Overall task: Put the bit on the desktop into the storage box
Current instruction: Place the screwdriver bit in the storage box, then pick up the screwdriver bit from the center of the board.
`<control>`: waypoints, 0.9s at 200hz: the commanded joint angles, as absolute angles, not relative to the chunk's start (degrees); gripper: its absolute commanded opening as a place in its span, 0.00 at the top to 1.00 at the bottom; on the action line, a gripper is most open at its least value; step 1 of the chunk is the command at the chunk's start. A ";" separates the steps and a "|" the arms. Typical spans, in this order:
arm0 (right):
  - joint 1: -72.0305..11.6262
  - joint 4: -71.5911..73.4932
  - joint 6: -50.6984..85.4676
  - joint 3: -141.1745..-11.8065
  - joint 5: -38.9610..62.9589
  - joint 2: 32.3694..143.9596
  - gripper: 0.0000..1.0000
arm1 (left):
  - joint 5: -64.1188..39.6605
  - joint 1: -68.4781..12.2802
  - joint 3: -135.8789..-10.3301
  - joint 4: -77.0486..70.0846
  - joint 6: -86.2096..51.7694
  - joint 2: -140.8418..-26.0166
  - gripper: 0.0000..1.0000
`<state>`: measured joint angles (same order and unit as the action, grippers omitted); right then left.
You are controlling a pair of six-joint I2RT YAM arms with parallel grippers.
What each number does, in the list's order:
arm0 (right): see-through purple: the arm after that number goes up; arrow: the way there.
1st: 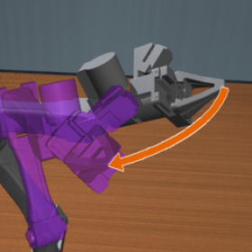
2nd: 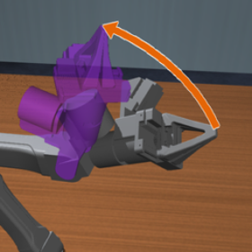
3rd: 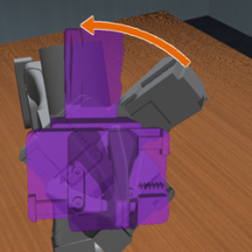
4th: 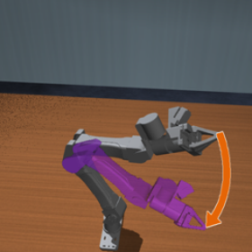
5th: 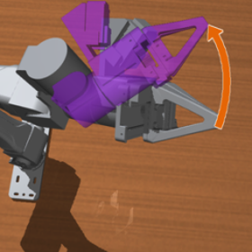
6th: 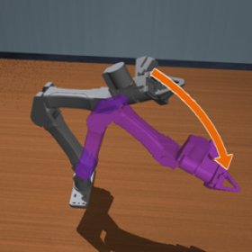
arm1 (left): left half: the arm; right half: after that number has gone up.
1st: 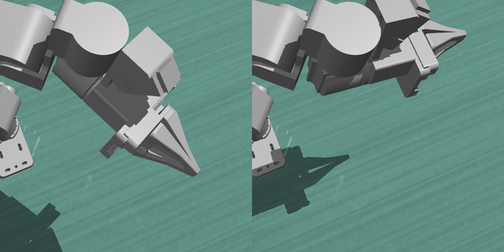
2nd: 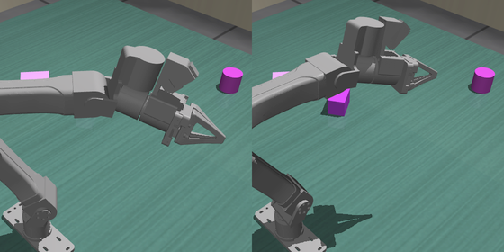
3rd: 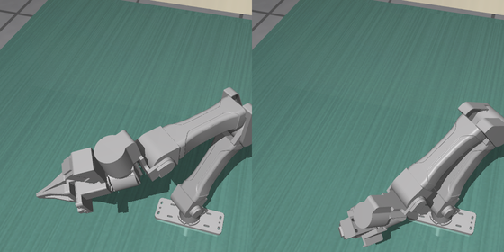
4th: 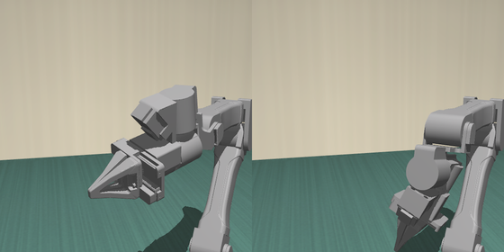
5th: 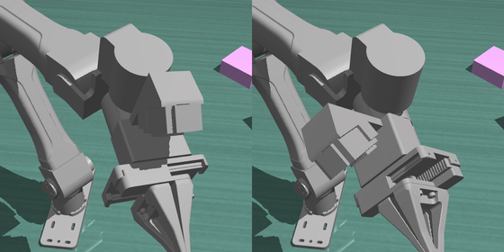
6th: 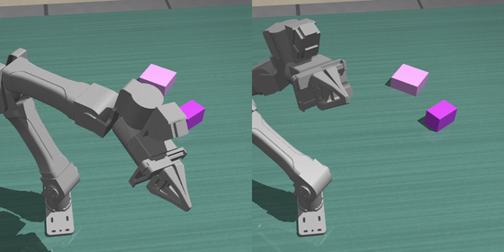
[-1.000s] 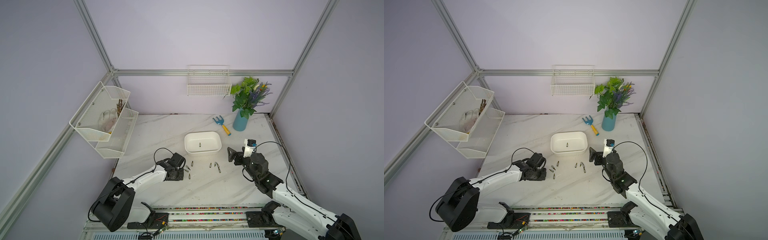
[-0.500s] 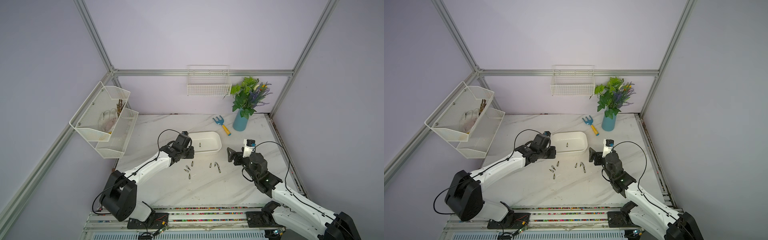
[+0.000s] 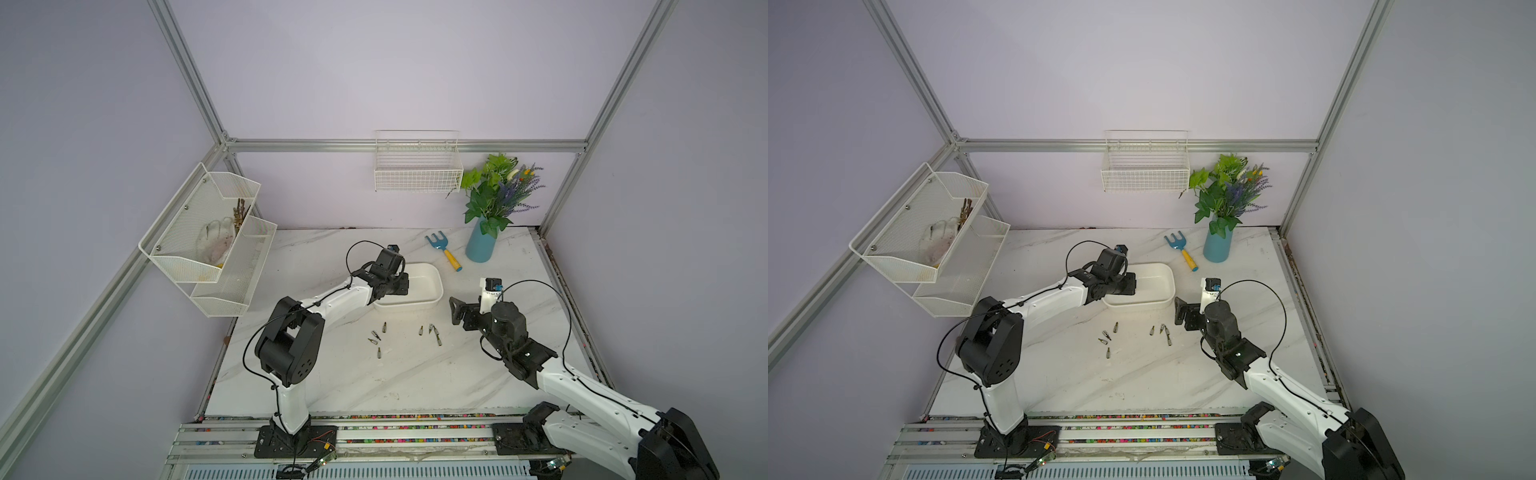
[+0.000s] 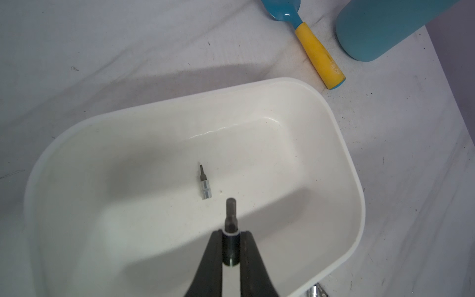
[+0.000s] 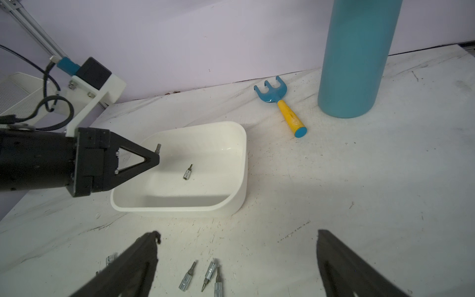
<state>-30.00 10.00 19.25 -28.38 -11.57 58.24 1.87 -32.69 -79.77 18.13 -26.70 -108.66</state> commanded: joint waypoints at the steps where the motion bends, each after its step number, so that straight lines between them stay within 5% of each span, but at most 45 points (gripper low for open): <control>1: -30.06 8.20 19.25 -30.57 -10.48 59.38 0.00 | 1.28 -32.45 -82.93 16.38 -24.90 -110.40 0.84; 36: -30.08 6.81 18.85 -32.09 -8.42 61.77 0.01 | 0.71 -32.18 -83.88 17.04 -24.87 -111.14 0.54; 62: -30.10 4.38 18.45 -33.91 -7.12 63.30 0.01 | 0.89 -32.07 -82.40 17.14 -24.70 -108.56 0.41; 111: -30.19 -7.13 19.19 -38.90 -2.83 67.42 0.05 | 3.04 -32.07 -71.42 15.27 -26.46 -95.31 0.01; 180: -31.02 -21.16 20.39 -43.96 3.10 74.77 0.24 | 11.68 -31.68 -49.96 13.72 -28.36 -72.26 0.00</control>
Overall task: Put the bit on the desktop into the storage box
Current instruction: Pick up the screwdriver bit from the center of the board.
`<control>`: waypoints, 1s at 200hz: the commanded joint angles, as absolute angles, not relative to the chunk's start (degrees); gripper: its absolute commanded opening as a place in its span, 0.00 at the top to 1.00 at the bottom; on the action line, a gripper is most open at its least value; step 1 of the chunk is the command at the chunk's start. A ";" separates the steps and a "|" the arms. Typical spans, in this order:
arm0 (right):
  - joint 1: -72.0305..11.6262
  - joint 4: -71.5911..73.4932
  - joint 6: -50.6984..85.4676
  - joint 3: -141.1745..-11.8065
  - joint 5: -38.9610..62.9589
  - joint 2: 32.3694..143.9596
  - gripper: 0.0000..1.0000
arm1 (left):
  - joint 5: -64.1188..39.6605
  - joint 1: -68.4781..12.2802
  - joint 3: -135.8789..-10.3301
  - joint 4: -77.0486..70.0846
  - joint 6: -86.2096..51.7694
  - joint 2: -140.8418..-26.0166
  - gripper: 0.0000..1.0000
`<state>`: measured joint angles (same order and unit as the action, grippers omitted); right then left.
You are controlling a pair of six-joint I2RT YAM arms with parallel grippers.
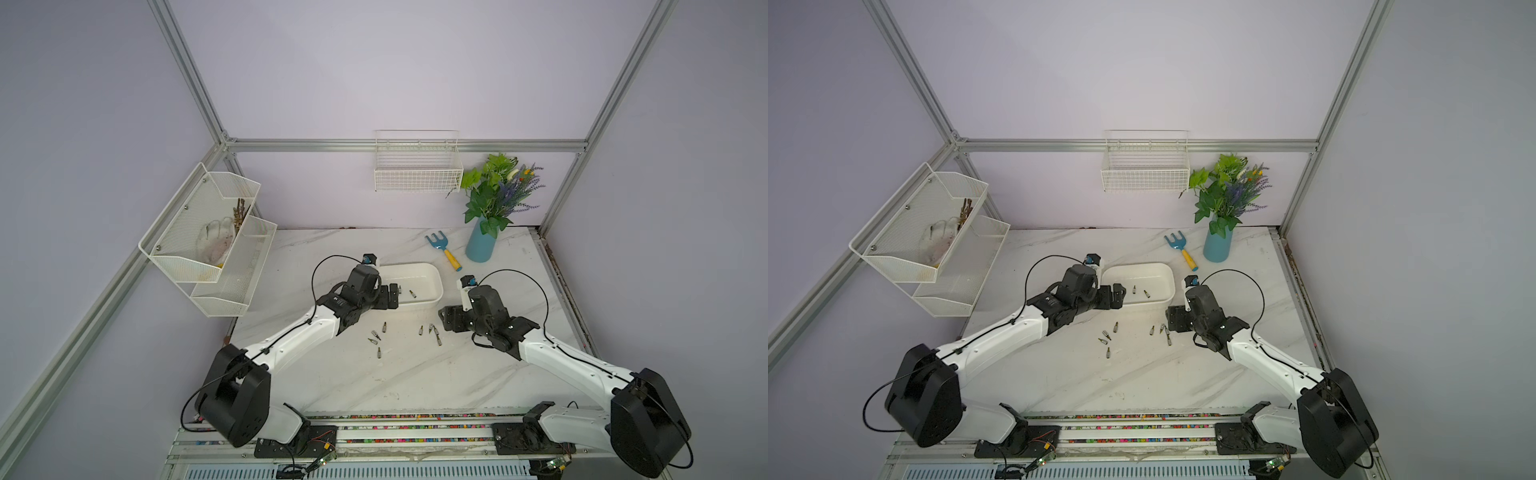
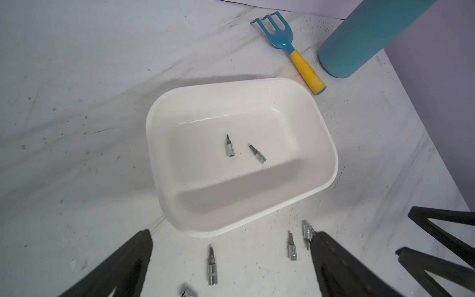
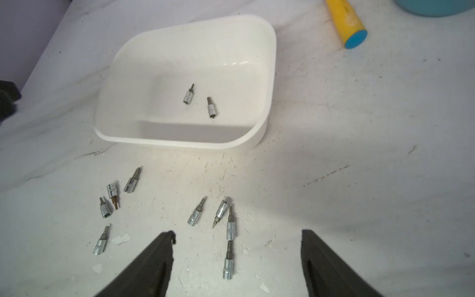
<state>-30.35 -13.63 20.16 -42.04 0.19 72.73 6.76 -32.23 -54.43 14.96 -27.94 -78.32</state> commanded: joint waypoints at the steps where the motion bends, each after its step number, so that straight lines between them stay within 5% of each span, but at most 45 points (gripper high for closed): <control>1: -31.07 -21.30 20.35 -44.00 3.13 74.87 0.24 | 11.82 -31.66 -49.77 13.80 -28.33 -72.03 0.00; 77: -36.03 -26.89 23.40 -47.57 2.14 82.93 0.48 | 21.63 -31.64 -34.07 6.74 -21.73 -59.63 0.00; 200: -39.39 -30.40 25.21 -51.81 -3.25 91.70 0.68 | 27.66 -31.64 -32.17 6.61 -21.12 -57.37 0.00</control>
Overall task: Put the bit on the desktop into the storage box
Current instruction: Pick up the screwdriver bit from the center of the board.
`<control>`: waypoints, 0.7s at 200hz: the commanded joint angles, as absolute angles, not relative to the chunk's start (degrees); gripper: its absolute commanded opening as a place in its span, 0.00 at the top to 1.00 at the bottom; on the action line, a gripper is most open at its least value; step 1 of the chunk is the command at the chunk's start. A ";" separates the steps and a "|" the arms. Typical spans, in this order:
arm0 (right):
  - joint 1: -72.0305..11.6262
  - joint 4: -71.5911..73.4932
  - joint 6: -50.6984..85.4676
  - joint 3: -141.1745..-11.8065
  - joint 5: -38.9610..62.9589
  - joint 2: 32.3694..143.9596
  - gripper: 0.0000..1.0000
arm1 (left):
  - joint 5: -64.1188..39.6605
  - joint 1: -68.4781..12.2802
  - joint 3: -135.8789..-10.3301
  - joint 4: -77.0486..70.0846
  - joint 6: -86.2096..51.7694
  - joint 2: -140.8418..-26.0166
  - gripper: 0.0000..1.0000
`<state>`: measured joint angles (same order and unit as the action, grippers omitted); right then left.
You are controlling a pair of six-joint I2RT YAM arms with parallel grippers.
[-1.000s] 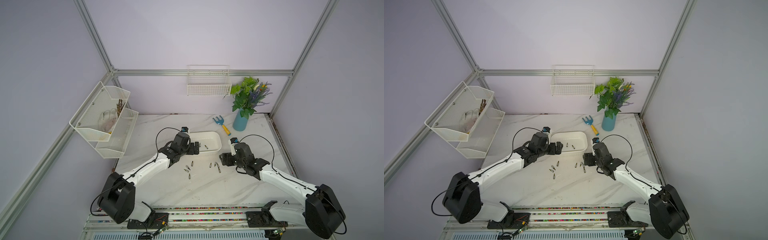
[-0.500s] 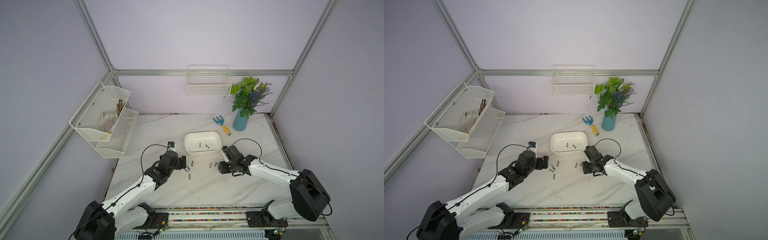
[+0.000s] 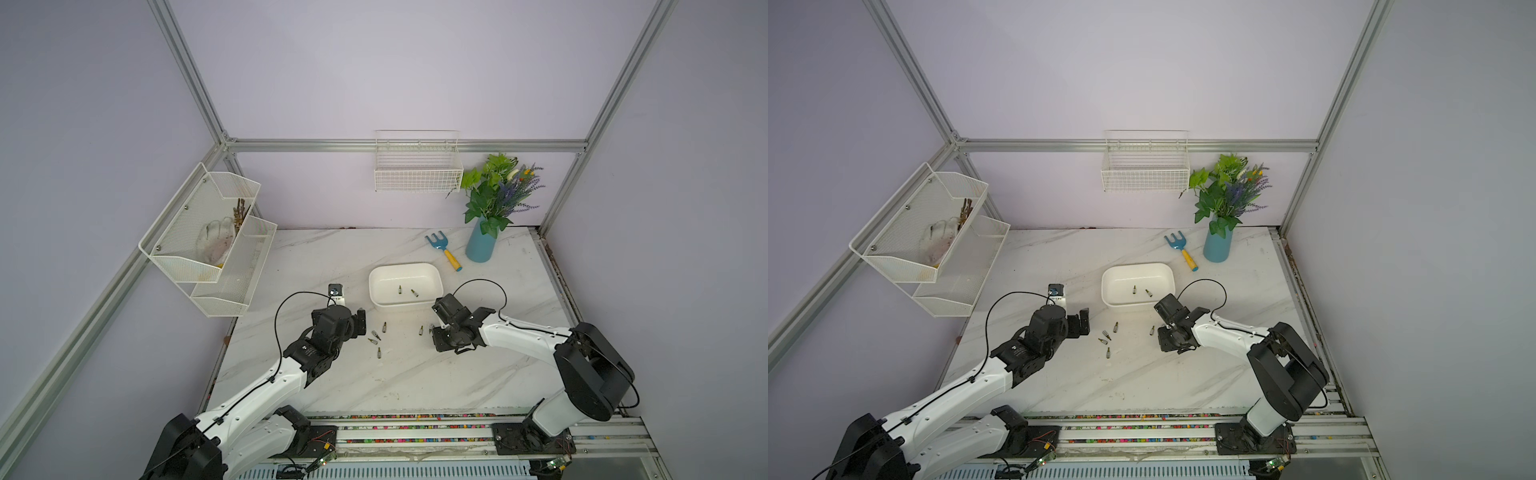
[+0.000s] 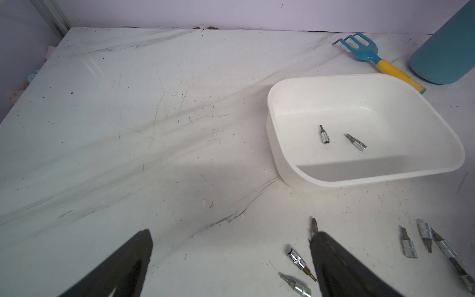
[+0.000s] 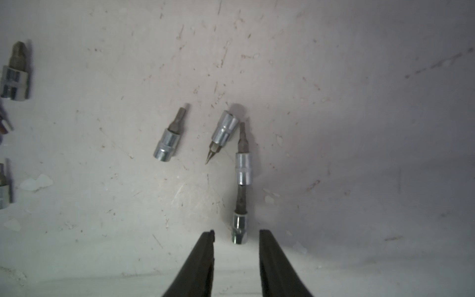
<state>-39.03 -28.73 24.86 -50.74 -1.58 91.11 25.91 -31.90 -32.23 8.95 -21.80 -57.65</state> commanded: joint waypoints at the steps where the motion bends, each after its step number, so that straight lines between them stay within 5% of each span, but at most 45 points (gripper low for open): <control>1: -39.38 -30.41 25.22 -51.83 -3.25 91.73 0.68 | 27.67 -31.60 -32.17 6.60 -21.15 -57.38 0.00; 140: -40.26 -29.85 24.78 -53.78 -4.19 95.88 0.77 | 28.03 -31.64 -32.70 6.73 -21.15 -59.24 0.00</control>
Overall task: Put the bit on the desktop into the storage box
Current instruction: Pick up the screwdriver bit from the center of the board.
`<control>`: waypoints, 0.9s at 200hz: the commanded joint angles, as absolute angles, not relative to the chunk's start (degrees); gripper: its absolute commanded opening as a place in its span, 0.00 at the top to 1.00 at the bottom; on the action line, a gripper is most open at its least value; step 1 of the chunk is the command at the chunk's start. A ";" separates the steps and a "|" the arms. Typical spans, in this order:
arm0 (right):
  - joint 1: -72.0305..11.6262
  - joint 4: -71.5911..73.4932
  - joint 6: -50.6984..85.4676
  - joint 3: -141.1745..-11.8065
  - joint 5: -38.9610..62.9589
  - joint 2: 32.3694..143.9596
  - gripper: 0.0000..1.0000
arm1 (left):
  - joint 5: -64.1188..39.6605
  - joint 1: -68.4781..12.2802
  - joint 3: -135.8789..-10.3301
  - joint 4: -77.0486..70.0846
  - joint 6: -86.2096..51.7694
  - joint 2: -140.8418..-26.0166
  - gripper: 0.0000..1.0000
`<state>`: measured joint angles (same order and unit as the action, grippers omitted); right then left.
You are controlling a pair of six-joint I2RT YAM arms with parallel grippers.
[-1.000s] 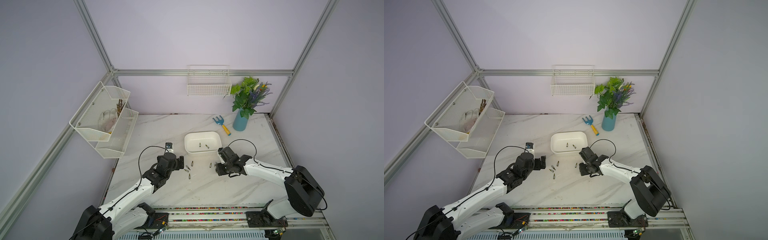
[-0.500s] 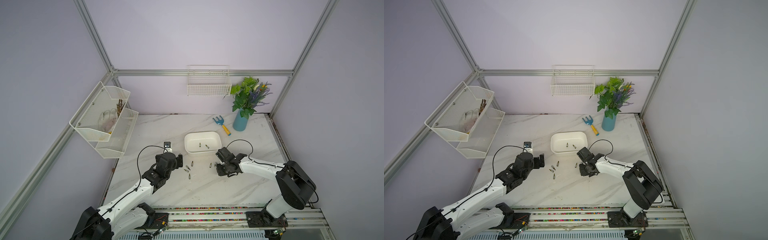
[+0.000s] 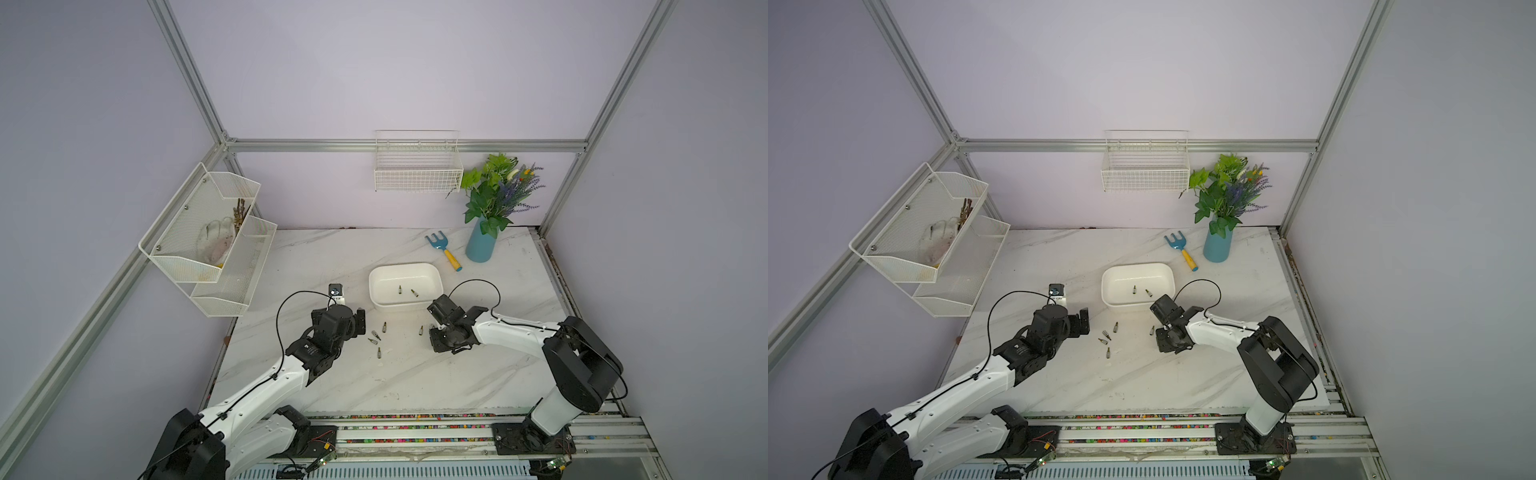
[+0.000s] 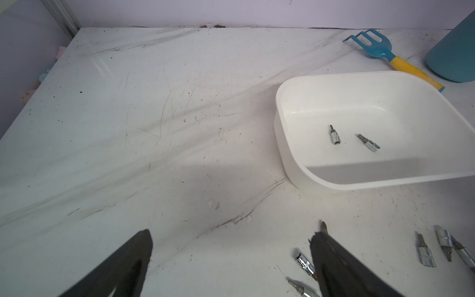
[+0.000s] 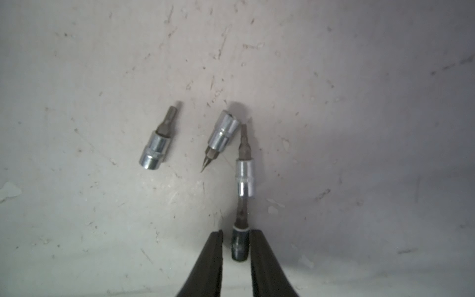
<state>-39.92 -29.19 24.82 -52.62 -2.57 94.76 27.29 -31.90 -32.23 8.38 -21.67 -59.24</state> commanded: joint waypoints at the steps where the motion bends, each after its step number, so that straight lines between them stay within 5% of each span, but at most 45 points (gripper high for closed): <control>1: -40.26 -29.87 24.79 -53.79 -4.25 95.88 0.77 | 28.03 -31.64 -32.70 6.70 -21.16 -59.24 0.00; 180: -40.39 -33.61 24.61 -52.41 -3.85 92.60 0.90 | 28.56 -31.64 -32.52 6.86 -21.10 -58.81 0.00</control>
<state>-39.99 -30.15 24.80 -53.34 -4.05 95.33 27.51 -31.90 -32.23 8.36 -21.67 -59.24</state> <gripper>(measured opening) 0.131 0.999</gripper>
